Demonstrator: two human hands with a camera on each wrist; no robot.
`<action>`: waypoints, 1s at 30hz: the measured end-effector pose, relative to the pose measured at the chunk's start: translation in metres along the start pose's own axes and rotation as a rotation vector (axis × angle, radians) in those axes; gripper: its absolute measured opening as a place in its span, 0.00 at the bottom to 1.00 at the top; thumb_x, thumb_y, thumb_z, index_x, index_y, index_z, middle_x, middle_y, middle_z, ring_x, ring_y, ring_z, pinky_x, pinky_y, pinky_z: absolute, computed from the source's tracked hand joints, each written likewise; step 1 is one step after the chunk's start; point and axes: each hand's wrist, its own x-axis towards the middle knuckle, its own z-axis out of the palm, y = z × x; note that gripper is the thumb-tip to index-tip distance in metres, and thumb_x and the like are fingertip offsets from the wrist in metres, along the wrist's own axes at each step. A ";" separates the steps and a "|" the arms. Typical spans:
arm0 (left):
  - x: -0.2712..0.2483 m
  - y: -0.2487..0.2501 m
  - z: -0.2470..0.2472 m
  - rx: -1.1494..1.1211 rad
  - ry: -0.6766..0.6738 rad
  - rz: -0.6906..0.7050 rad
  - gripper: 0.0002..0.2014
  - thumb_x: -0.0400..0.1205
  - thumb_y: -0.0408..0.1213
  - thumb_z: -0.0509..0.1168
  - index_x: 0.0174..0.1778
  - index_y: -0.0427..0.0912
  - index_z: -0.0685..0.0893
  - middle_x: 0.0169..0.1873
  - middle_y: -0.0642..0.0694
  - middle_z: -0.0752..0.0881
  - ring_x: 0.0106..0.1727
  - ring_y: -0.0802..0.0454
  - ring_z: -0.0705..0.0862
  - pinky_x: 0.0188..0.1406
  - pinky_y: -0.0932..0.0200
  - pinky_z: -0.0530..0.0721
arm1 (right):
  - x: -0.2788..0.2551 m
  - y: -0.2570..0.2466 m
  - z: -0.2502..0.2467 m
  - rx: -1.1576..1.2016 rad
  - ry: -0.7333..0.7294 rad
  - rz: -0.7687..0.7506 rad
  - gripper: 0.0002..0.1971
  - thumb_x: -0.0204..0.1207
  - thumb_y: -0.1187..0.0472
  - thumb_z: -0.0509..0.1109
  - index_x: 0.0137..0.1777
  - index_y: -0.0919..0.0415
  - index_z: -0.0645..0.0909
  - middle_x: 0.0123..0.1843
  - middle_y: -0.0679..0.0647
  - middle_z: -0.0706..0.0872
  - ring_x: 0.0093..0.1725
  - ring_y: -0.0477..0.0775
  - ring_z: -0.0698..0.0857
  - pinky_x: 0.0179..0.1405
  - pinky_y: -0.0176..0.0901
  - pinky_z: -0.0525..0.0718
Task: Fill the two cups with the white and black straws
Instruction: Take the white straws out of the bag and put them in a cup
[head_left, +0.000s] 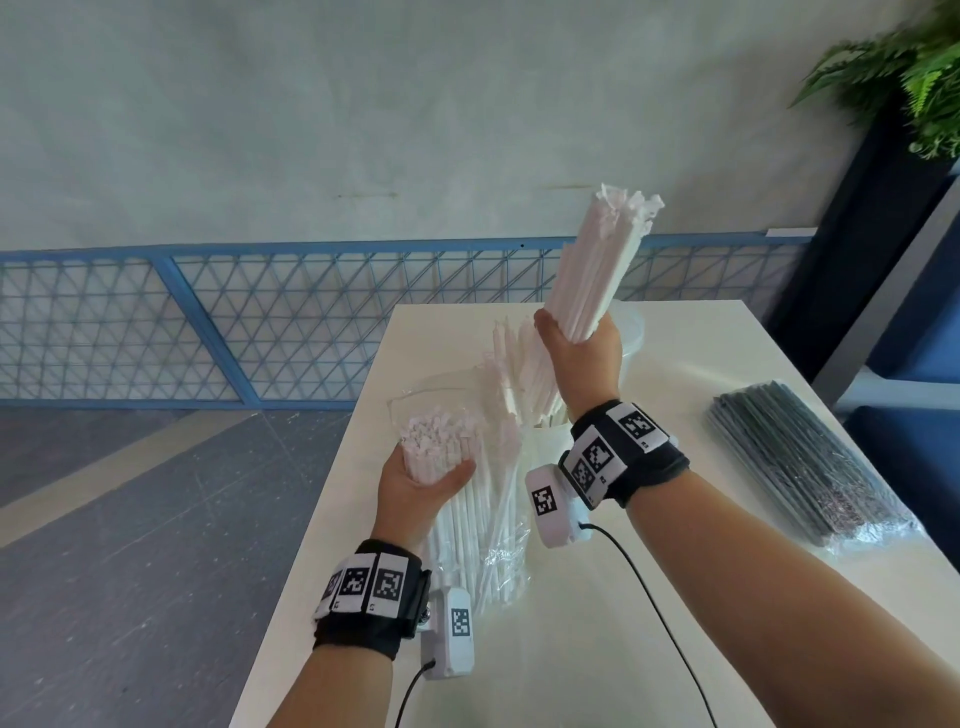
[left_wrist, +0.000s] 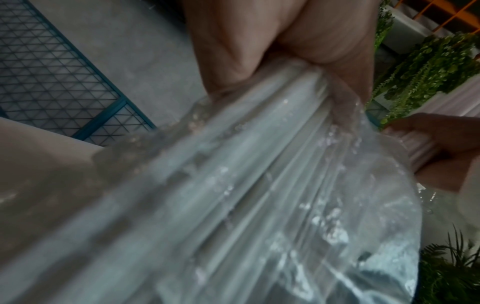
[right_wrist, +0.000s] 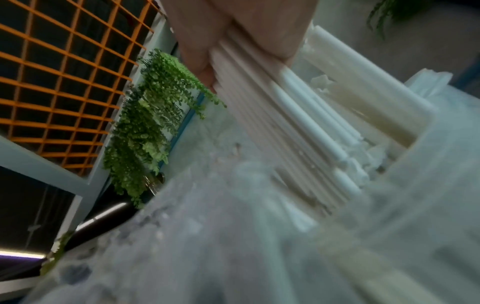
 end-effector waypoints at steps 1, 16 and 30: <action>0.000 0.000 0.000 0.000 0.003 -0.003 0.20 0.69 0.23 0.75 0.55 0.40 0.82 0.49 0.47 0.88 0.47 0.63 0.89 0.45 0.71 0.85 | -0.001 0.005 0.000 -0.021 -0.016 0.019 0.13 0.73 0.59 0.73 0.54 0.61 0.76 0.42 0.52 0.81 0.46 0.57 0.83 0.45 0.50 0.84; 0.001 0.001 -0.002 0.017 0.014 -0.023 0.21 0.68 0.23 0.75 0.56 0.39 0.82 0.50 0.46 0.88 0.49 0.62 0.88 0.46 0.71 0.85 | -0.008 0.025 0.002 -0.219 -0.143 -0.072 0.35 0.76 0.57 0.70 0.79 0.62 0.58 0.75 0.58 0.71 0.78 0.60 0.64 0.78 0.60 0.62; -0.001 0.002 -0.006 0.009 0.023 -0.030 0.22 0.67 0.24 0.76 0.55 0.41 0.83 0.52 0.44 0.89 0.54 0.53 0.88 0.56 0.59 0.85 | -0.011 0.039 -0.009 -0.493 0.134 -0.399 0.46 0.55 0.30 0.72 0.69 0.55 0.66 0.76 0.64 0.63 0.73 0.61 0.63 0.73 0.56 0.64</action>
